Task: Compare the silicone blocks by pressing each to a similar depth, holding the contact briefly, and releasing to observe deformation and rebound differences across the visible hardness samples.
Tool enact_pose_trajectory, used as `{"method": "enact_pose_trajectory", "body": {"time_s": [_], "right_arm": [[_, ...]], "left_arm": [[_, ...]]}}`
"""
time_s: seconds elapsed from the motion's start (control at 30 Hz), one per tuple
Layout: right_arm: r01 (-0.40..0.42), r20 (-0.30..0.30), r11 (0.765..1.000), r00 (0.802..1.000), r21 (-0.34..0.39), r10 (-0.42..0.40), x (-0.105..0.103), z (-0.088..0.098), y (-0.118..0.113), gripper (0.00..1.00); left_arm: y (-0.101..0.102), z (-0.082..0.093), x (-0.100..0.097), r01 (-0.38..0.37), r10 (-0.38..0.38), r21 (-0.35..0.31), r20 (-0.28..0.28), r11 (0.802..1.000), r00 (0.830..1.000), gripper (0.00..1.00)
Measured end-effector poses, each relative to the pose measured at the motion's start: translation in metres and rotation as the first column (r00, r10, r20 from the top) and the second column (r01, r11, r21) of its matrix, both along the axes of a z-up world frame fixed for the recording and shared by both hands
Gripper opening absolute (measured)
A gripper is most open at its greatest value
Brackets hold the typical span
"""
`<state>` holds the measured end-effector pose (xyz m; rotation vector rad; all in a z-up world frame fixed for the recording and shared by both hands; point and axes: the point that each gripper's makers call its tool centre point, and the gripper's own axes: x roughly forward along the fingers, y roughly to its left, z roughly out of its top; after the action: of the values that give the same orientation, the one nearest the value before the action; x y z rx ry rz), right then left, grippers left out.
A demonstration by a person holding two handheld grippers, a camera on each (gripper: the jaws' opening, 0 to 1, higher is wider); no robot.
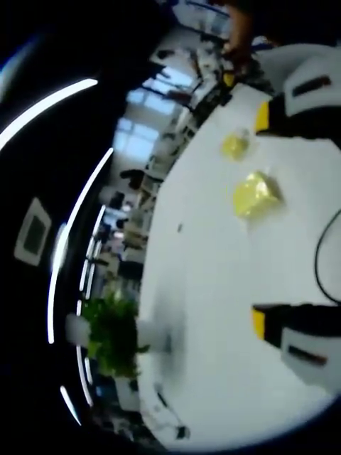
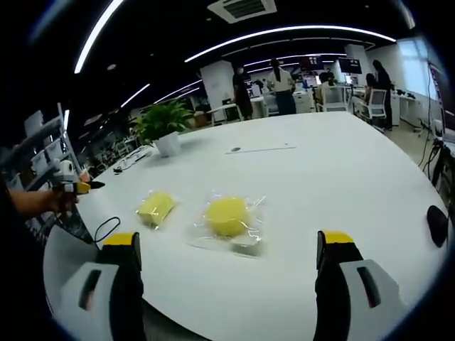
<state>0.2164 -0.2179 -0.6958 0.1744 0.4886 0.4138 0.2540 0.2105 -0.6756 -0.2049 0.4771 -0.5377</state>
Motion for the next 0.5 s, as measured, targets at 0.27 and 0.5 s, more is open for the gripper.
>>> {"method": "enact_pose_trajectory", "body": {"time_s": [0.27, 0.5], "right_arm": [[-0.085, 0.002, 0.986, 0.996, -0.146, 0.086, -0.008, -0.015, 0.013, 0.96], [-0.078, -0.008, 0.991, 0.997, -0.113, 0.078, -0.009, -0.017, 0.017, 0.96]], "left_arm": [[-0.003, -0.01, -0.007, 0.023, -0.022, 0.043, -0.008, 0.999, 1.0, 1.0], [-0.003, -0.011, -0.01, 0.015, -0.015, 0.031, -0.016, 0.999, 1.0, 1.0]]}}
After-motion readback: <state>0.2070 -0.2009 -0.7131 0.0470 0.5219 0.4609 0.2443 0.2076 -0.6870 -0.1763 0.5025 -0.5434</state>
